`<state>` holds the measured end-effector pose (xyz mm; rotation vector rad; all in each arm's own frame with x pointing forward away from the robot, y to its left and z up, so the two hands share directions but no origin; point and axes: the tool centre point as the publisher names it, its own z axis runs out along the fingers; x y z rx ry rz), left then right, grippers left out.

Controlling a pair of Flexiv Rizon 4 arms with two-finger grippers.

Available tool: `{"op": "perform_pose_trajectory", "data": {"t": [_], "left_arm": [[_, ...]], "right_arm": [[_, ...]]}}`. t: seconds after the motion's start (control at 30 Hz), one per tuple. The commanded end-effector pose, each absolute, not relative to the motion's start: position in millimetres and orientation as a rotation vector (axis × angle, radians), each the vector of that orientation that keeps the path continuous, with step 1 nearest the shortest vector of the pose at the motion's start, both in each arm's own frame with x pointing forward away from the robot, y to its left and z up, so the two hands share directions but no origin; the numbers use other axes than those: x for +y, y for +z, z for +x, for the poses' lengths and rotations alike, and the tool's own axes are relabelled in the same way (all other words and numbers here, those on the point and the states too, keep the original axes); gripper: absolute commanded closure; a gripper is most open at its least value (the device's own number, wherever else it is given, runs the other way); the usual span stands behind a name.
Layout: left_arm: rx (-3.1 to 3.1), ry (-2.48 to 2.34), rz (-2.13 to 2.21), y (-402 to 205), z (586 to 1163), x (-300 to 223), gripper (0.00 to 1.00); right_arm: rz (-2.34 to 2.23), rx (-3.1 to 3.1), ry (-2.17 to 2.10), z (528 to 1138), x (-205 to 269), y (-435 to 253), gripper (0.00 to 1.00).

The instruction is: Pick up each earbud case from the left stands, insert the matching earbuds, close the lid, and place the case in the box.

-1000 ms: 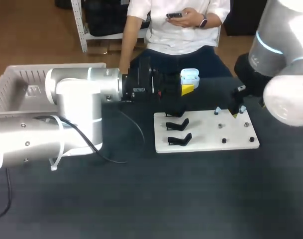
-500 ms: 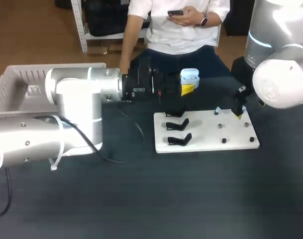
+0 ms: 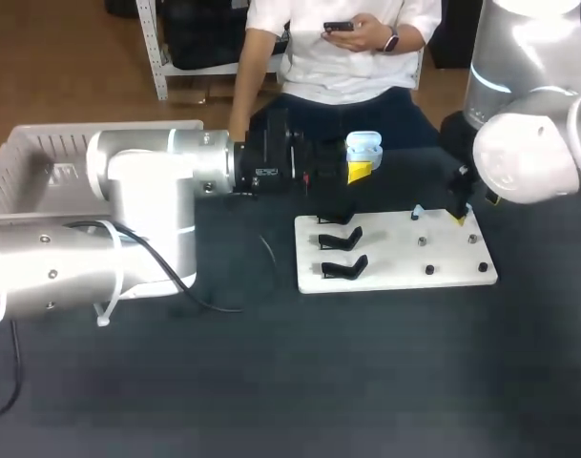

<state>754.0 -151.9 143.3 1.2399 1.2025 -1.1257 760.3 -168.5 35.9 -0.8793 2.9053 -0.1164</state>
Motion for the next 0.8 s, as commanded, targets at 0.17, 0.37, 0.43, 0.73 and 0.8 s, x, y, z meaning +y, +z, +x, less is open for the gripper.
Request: {"op": "perform_pose_trajectory", "data": {"t": [0.17, 0.37, 0.43, 0.73, 0.8], "left_arm": [[1.196, -1.122, 1.235, 141.9, 753.3, -151.6, 1.00], [1.196, -1.122, 1.235, 141.9, 753.3, -151.6, 1.00], [1.196, -1.122, 1.235, 141.9, 753.3, -151.6, 1.00], [1.196, -1.122, 1.235, 141.9, 753.3, -151.6, 1.00], [1.196, -1.122, 1.235, 141.9, 753.3, -151.6, 1.00]], "right_arm": [[-0.888, 2.921, -0.144, 772.7, -166.1, 28.1, 0.45], [-0.892, 2.926, -0.149, 773.9, -166.1, 25.8, 0.53], [-0.889, 2.927, -0.150, 774.1, -166.0, 25.7, 0.53], [-0.870, 2.927, -0.142, 774.5, -165.4, 24.0, 0.60], [-0.867, 2.929, -0.140, 774.6, -165.3, 23.1, 0.61]]}}
